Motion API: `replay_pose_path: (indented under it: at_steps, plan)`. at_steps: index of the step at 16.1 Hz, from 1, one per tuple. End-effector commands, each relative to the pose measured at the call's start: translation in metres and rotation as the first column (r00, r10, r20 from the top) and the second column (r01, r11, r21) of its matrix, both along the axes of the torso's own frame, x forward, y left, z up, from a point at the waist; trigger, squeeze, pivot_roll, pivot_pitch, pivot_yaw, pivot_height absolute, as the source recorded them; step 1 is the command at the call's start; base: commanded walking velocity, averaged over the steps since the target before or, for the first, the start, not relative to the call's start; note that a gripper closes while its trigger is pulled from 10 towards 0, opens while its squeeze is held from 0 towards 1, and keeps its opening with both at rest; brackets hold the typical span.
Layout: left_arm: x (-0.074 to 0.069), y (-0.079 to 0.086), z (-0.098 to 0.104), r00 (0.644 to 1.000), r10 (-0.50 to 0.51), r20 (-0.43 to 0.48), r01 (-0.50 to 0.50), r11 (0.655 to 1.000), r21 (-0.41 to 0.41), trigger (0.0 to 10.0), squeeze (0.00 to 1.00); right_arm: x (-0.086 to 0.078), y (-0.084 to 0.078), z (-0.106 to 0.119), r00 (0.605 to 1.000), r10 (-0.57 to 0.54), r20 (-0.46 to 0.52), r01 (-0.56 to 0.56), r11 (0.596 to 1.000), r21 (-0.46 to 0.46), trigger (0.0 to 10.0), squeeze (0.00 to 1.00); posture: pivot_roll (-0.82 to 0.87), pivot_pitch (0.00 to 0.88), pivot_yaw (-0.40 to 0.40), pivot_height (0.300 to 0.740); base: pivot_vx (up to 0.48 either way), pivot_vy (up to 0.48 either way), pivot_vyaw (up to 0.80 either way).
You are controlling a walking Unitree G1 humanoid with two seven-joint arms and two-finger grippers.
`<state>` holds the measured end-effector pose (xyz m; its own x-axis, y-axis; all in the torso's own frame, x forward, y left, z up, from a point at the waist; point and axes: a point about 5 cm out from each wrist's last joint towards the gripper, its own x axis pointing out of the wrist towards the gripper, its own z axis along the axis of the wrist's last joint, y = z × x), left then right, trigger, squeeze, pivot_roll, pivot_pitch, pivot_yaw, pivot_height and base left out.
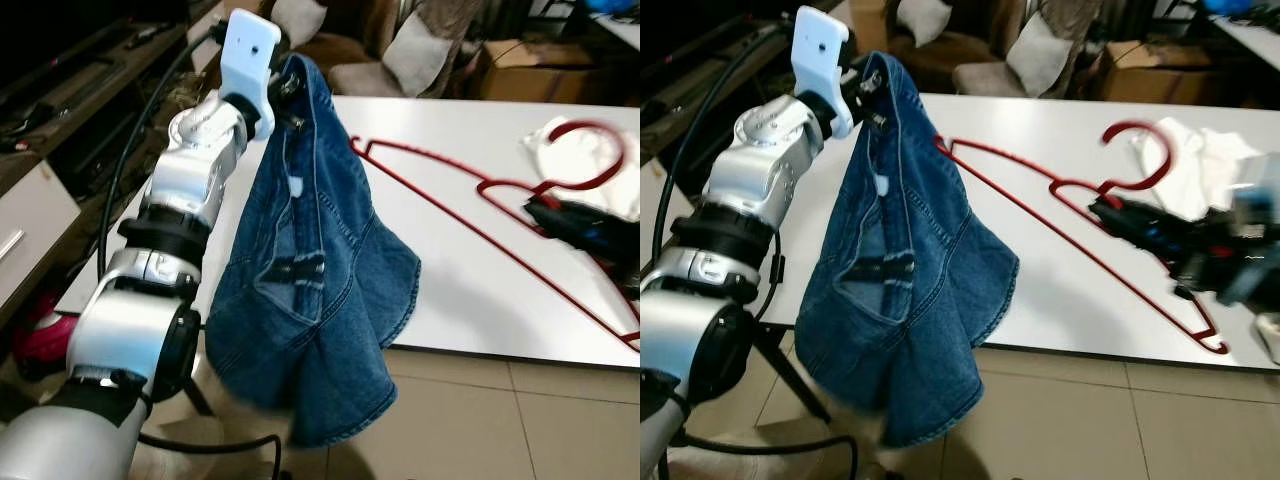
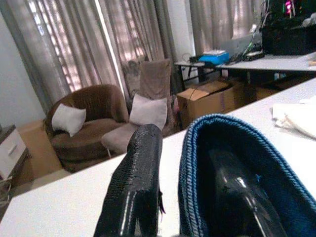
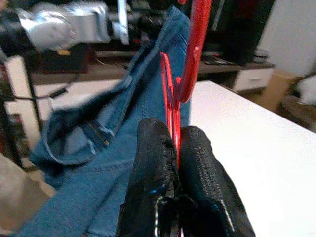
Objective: Hang hanger
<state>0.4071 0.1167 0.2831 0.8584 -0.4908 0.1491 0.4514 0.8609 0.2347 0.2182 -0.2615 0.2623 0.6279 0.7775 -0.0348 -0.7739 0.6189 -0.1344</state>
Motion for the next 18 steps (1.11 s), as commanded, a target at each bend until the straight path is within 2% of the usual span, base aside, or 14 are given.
replay_pose_path:
  at_steps: [1,3,5,7,9,12,14,15,18]
  plan:
    - [0.002,0.004,0.018,0.998,0.004,0.055,-0.004,1.0,0.005,10.0,0.0,-0.005,0.0,0.01,0.999,0.034,0.027,-0.034,0.999,-0.001,10.0,0.0,-0.09,0.0,0.065,0.74,0.0,0.0,0.0]
    - [0.005,0.004,0.032,0.996,-0.015,0.088,0.015,1.0,0.001,10.0,0.0,-0.009,-0.001,0.021,0.995,0.074,0.061,-0.077,0.996,0.048,10.0,0.0,-0.09,0.0,0.066,0.74,0.0,0.0,0.0]
    - [0.005,0.004,0.049,0.992,-0.03,0.123,0.034,0.999,-0.031,10.0,0.0,-0.011,0.001,0.022,0.993,0.103,0.056,-0.105,0.994,0.037,10.0,0.0,-0.1,0.0,0.066,0.74,0.0,0.0,0.0]
    - [0.002,0.003,0.087,0.979,-0.06,0.197,0.079,0.993,-0.093,10.0,0.0,-0.012,0.003,0.018,0.992,0.127,0.019,-0.127,0.992,0.013,10.0,0.0,-0.09,0.0,0.062,0.74,0.0,0.0,0.0]
    - [-0.001,-0.005,0.099,0.969,-0.1,0.225,0.121,0.989,-0.081,10.0,0.0,-0.012,0.01,0.015,0.986,0.164,0.003,-0.164,0.986,0.01,10.0,0.0,-0.09,0.0,0.062,0.74,0.0,0.0,0.0]
    - [-0.001,-0.016,0.103,0.963,-0.131,0.234,0.15,0.986,-0.068,10.0,0.0,-0.01,0.028,0.005,0.975,0.22,-0.035,-0.22,0.976,0.013,10.0,0.0,-0.09,0.0,0.069,0.74,0.0,0.0,0.0]
    - [-0.002,-0.029,0.1,0.96,-0.166,0.226,0.184,0.981,-0.065,10.0,0.0,-0.005,0.057,-0.011,0.952,0.296,-0.079,-0.295,0.955,0.029,10.0,0.0,-0.09,0.0,0.067,0.74,0.0,0.0,0.0]
    - [-0.002,-0.032,0.099,0.96,-0.172,0.223,0.19,0.98,-0.059,10.0,0.0,-0.003,0.064,-0.015,0.947,0.307,-0.09,-0.306,0.952,0.022,10.0,0.0,-0.09,0.0,0.067,0.74,0.0,0.0,0.0]
    - [-0.002,-0.038,0.095,0.958,-0.191,0.216,0.208,0.977,-0.057,10.0,0.0,0.018,0.074,-0.034,0.969,0.203,-0.142,-0.212,0.976,-0.053,10.0,0.0,-0.08,0.0,0.061,0.74,0.0,0.0,0.0]
